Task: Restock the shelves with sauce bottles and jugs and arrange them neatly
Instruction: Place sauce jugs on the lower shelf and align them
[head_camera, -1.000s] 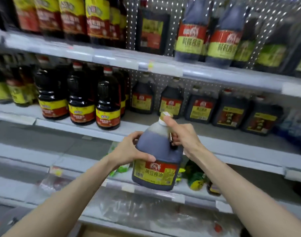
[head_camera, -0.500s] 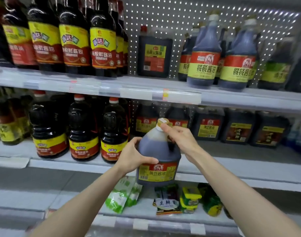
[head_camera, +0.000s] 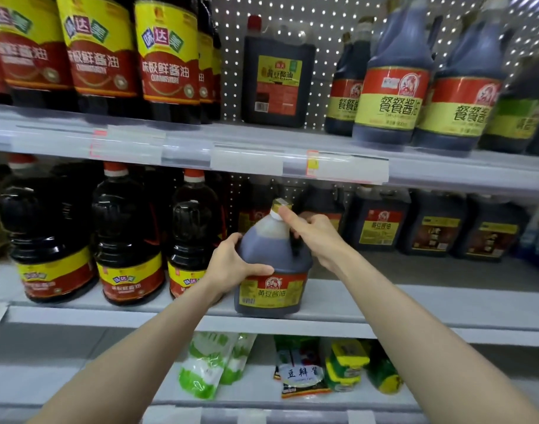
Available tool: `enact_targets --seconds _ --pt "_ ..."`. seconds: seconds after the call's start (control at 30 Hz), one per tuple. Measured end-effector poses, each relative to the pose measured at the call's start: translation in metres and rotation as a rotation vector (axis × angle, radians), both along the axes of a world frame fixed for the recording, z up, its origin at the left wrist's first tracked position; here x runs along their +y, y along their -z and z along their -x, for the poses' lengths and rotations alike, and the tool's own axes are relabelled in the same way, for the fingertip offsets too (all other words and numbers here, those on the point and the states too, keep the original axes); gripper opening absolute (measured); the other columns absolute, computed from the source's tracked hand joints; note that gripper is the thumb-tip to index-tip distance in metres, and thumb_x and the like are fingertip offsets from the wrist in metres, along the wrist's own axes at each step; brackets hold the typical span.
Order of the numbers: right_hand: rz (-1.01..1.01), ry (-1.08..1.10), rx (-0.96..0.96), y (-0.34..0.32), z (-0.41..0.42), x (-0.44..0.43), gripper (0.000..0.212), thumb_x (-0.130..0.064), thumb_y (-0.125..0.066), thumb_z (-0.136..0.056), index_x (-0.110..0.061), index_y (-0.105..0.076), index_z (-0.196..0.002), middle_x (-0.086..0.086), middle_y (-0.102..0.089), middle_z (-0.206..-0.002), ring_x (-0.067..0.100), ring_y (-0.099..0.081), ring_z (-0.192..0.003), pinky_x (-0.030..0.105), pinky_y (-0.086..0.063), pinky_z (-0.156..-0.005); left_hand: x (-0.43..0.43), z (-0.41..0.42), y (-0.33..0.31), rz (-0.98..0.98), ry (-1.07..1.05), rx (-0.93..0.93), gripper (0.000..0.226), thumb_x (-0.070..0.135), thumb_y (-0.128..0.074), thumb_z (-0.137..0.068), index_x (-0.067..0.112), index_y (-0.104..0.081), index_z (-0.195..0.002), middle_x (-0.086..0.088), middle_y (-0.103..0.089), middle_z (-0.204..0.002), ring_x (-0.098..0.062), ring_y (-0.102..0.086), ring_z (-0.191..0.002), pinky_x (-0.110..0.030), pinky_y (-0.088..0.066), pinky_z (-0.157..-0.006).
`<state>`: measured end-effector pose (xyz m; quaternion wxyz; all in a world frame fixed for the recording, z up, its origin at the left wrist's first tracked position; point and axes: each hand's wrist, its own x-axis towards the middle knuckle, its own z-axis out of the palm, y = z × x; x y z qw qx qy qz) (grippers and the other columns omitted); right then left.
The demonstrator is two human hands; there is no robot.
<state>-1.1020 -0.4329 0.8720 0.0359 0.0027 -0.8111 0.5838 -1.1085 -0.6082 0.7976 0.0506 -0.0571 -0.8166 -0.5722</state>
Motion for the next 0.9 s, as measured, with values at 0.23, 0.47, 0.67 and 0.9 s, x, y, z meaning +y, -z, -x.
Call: enact_targets --seconds 0.23,0.47,0.67,0.9 --pt "0.042 0.055 -0.012 0.011 0.020 -0.004 0.059 -0.056 -0.065 -0.082 -0.014 -0.059 -0.124 -0.001 -0.057 -0.109 0.018 -0.051 -0.098 0.031 -0.042 -0.082 -0.003 0.011 0.006 -0.069 0.064 -0.056 0.108 0.040 -0.093 -0.045 0.009 -0.043 -0.135 -0.008 -0.064 -0.120 -0.024 -0.065 -0.104 -0.047 -0.056 -0.088" --pt "0.045 0.073 0.077 0.021 0.019 -0.007 0.044 -0.041 -0.066 -0.088 -0.018 -0.054 -0.124 0.001 -0.059 -0.117 0.016 -0.054 -0.100 0.023 -0.045 -0.070 0.002 -0.002 0.013 -0.147 0.077 -0.056 0.074 0.024 -0.073 -0.083 0.020 -0.032 -0.145 0.000 -0.056 -0.128 -0.017 -0.059 -0.110 -0.041 -0.054 -0.093" --pt "0.068 0.078 0.009 0.039 -0.001 -0.003 0.066 -0.035 -0.063 -0.092 -0.014 -0.033 -0.147 -0.003 -0.047 -0.137 0.015 -0.048 -0.115 0.032 -0.045 -0.090 0.005 -0.012 0.022 -0.242 0.033 -0.047 0.065 0.022 -0.054 -0.097 0.026 -0.019 -0.152 0.004 -0.045 -0.136 -0.015 -0.050 -0.119 -0.040 -0.049 -0.099" --pt "0.205 0.052 -0.162 0.072 -0.010 0.003 0.073 -0.035 -0.054 -0.097 -0.033 -0.009 -0.154 0.004 -0.039 -0.151 0.021 -0.051 -0.117 0.051 -0.047 -0.094 0.013 -0.026 0.032 -0.429 -0.003 -0.072 0.059 0.023 -0.050 -0.099 0.032 -0.023 -0.151 -0.001 -0.048 -0.142 -0.019 -0.056 -0.119 -0.047 -0.051 -0.097"
